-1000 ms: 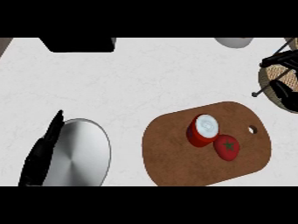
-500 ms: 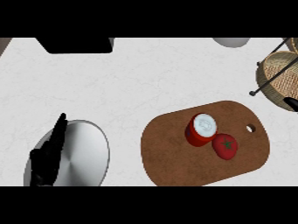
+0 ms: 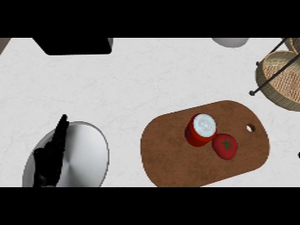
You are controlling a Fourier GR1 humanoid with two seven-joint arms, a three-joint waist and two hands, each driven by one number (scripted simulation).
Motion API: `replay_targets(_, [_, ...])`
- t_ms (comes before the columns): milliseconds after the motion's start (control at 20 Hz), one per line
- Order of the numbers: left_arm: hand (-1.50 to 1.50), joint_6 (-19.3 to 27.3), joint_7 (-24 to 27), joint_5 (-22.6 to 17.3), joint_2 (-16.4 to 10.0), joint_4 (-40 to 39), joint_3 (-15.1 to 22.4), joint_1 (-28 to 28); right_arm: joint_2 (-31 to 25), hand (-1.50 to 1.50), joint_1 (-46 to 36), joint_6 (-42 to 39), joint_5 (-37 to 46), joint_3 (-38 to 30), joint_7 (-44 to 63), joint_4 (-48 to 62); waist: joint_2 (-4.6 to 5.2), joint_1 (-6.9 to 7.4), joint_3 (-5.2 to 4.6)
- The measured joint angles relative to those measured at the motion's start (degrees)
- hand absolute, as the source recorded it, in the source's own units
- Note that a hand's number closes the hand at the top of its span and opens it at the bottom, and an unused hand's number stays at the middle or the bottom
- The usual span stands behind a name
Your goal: Pick the tomato from the cutting board and place it in the tiered basket
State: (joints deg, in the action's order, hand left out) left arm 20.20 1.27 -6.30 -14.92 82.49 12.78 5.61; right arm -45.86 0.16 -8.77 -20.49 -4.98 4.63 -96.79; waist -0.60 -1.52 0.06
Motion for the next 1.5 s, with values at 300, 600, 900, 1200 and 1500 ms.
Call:
replay_targets(300, [0.00,-0.4,-1.1,0.2,0.0,0.0,-0.1,-0.6,-8.7,-1.50,1.4,-0.7,9.1,4.4,11.8,-11.7,0.08,0.46,-0.05])
replay_targets(600, [0.00,-0.4,0.6,1.0,1.5,-1.3,-0.1,-1.2,-8.1,-1.50,1.7,3.9,19.0,9.5,25.8,-23.3,0.16,1.09,0.14])
replay_targets(900, [0.00,-0.9,-1.3,1.9,1.9,-0.8,-0.2,-1.7,-3.7,-1.50,0.5,4.9,30.6,16.7,32.7,-25.7,0.34,1.63,0.16])
replay_targets(1200, [0.00,-1.4,-2.2,2.4,2.3,-0.7,-0.6,-2.1,-1.0,-1.50,-3.2,0.9,39.3,23.7,40.8,-24.7,0.43,2.01,0.15])
replay_targets(1500, [0.00,-1.6,-2.4,3.2,3.1,-0.9,-1.2,-2.2,3.7,-1.50,-3.9,-3.2,44.7,28.7,46.2,-24.3,0.38,1.81,0.20])
